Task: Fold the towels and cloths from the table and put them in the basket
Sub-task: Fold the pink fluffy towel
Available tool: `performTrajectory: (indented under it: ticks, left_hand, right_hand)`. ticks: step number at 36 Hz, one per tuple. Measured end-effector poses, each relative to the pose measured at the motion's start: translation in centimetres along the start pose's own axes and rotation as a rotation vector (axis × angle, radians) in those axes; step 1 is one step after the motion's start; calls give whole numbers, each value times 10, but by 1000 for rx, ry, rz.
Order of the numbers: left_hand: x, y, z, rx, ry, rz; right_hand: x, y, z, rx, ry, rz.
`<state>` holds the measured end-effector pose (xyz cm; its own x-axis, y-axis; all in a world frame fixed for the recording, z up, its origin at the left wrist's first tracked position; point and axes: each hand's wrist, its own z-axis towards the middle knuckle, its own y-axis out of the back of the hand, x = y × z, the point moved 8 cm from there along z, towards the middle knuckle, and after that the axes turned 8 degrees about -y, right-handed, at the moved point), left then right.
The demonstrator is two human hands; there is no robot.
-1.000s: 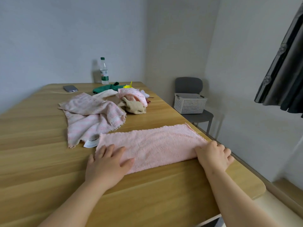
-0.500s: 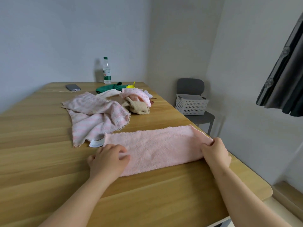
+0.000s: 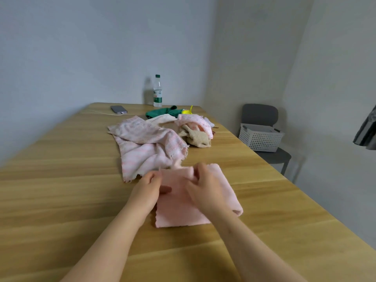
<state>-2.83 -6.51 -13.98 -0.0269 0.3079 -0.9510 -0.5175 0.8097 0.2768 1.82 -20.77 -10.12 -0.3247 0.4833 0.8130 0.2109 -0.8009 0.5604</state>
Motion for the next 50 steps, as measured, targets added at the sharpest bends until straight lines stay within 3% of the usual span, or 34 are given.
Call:
performTrajectory:
  ticks: [5,11,17,25,31,34,36,40,43,46,50]
  left_hand:
    - [-1,1,1,2,-45,57]
    - [-2,-7,-1,43,-83,95]
    - [-12,2,-1,-79,-145,-43]
    - [-7,8,-3,-9,-106,356]
    - [-4,1,-5,48,-120,577]
    - [-4,-1,-4,72,-123,622]
    - [-6,-3,-5,88,-139,679]
    - [-3,-31,-17,405,-142,841]
    - [10,-41,-22,552,-88,973]
    - [10,-43,-22,545,-92,965]
    - [0,-65,-31,512,-227,950]
  right_hand:
    - [-14,-32,-13,129,69,-160]
    - [-19,-27,-16,99,93,-174]
    - [-6,-22,-23,28,241,-200]
    - [-20,-1,-30,-190,451,-525]
    - [-44,24,-28,-146,371,-513]
    - [-58,31,-24,-31,155,-369]
    - [-64,43,-22,-94,6,-257]
    - [-84,52,-21,-156,-257,-484]
    - [-87,50,-22,-141,-294,-589]
    - [-92,58,-19,-163,-335,-470]
    - [-109,82,-16,-184,-375,-422]
